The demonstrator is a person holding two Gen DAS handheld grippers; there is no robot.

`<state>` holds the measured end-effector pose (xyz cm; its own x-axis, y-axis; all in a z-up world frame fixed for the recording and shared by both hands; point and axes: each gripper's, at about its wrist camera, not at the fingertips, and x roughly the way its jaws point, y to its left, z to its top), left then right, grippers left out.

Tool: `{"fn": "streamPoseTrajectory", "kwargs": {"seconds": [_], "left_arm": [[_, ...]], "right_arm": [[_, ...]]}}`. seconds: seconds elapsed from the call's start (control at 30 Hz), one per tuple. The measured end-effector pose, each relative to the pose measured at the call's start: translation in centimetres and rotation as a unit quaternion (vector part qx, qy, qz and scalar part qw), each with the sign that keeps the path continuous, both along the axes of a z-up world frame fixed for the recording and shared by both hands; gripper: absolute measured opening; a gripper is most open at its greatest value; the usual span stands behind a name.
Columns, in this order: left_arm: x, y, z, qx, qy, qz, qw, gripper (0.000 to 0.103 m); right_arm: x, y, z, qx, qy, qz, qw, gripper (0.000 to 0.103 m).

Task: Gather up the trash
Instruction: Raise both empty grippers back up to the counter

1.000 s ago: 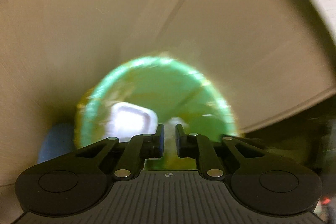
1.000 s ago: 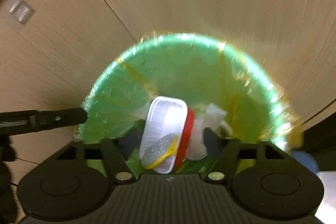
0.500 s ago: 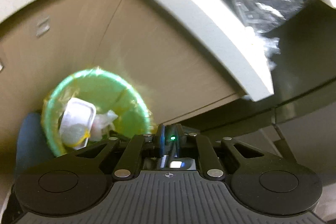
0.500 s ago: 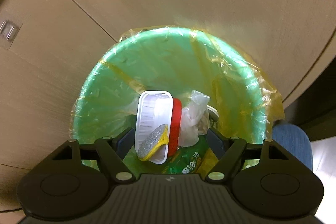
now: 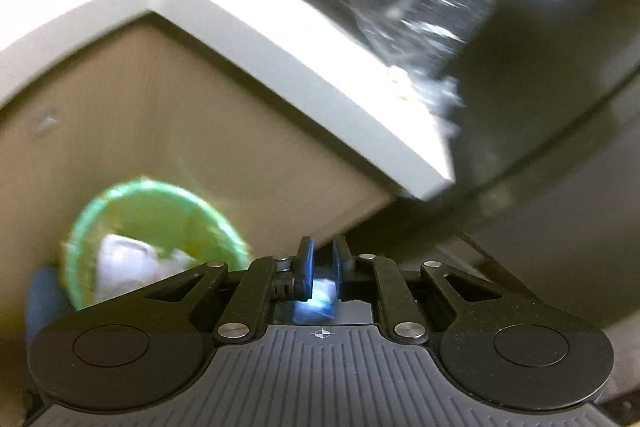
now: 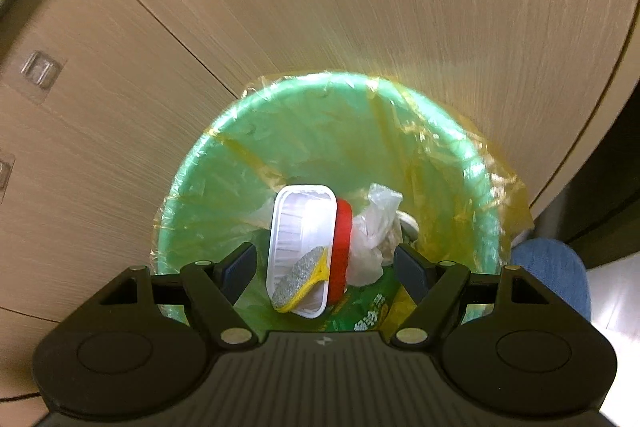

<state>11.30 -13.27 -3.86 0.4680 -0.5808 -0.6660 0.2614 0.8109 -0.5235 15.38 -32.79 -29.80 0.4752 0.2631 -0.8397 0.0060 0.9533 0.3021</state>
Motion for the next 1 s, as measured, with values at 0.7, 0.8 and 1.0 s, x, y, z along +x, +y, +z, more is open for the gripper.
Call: {"fn": "streamPoseTrajectory", "kwargs": {"seconds": [0.7, 0.8, 1.0], "left_arm": [[2.6, 15.2, 9.2, 0.094, -0.196, 0.187, 0.9581, 0.013], [4.7, 18.1, 10.2, 0.119, -0.205, 0.209, 0.9488, 0.013], [9.6, 23.6, 9.9, 0.137, -0.171, 0.242, 0.9453, 0.013]], "right_arm": [[5.2, 8.1, 31.4, -0.161, -0.273, 0.138, 0.938, 0.091], [8.9, 9.4, 35.1, -0.119, -0.256, 0.126, 0.951, 0.091], [16.3, 13.0, 37.4, -0.106, -0.232, 0.076, 0.964, 0.091]]}}
